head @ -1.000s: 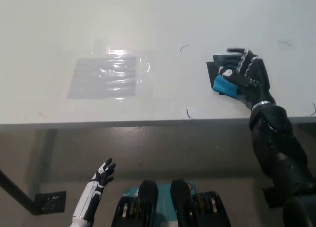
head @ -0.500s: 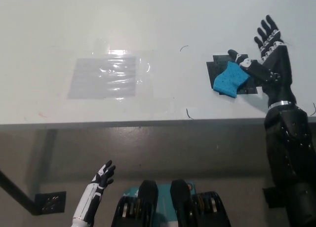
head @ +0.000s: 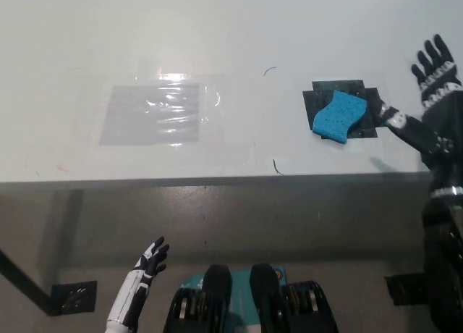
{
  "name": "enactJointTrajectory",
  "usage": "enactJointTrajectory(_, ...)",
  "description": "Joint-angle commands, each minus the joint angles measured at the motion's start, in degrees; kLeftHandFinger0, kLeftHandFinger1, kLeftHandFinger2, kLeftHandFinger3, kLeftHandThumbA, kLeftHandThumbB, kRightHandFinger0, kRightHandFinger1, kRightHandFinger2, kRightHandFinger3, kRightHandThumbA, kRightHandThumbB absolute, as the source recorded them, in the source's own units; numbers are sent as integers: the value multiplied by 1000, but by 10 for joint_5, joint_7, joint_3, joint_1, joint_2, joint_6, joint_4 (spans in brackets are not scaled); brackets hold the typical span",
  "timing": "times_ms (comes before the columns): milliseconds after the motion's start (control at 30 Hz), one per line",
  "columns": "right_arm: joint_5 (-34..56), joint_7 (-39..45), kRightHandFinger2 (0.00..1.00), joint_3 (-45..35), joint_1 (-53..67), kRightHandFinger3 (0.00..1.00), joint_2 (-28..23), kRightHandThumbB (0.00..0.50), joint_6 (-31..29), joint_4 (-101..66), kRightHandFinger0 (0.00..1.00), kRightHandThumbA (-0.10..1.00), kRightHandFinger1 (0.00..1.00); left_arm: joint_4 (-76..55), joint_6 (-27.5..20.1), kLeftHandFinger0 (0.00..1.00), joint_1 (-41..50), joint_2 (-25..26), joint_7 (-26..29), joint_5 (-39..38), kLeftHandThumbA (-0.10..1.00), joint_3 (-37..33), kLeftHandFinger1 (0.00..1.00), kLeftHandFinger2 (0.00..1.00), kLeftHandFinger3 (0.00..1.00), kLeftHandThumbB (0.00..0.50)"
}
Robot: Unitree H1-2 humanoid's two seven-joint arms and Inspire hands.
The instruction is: A soft sponge is kept on the balc marked spot on the table infront of the robot and it uses its right hand fist to press down on it and drrags it across the table in a back and forth manner twice to clean it
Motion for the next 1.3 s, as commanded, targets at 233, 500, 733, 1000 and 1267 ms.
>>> enactJointTrajectory(233,112,100,1000,133,306,1000,-53,370,-62,-517,1000,1000,1000,7,-26,1000,-42,10,4,6,1000,0,1000,1000,1000,390)
enactJointTrajectory(500,32,106,1000,129,305,1000,-53,317,-42,-315,1000,1000,1000,8,-17,1000,-57,8,1,-1,1000,0,1000,1000,1000,375)
enactJointTrajectory(733,9,123,1000,149,238,1000,-44,180,-46,-104,1000,1000,1000,10,-17,1000,-74,9,-1,-2,1000,-1,1000,1000,1000,367)
enactJointTrajectory(1000,29,138,1000,138,209,1000,-40,180,-23,-5,1000,1000,1000,8,-10,1000,-81,9,0,-2,1000,0,1000,1000,1000,372)
enactJointTrajectory(1267,33,144,1000,128,196,1000,-37,175,-2,32,1000,1000,1000,8,-9,1000,-80,9,-1,1,1000,-3,1000,1000,1000,372)
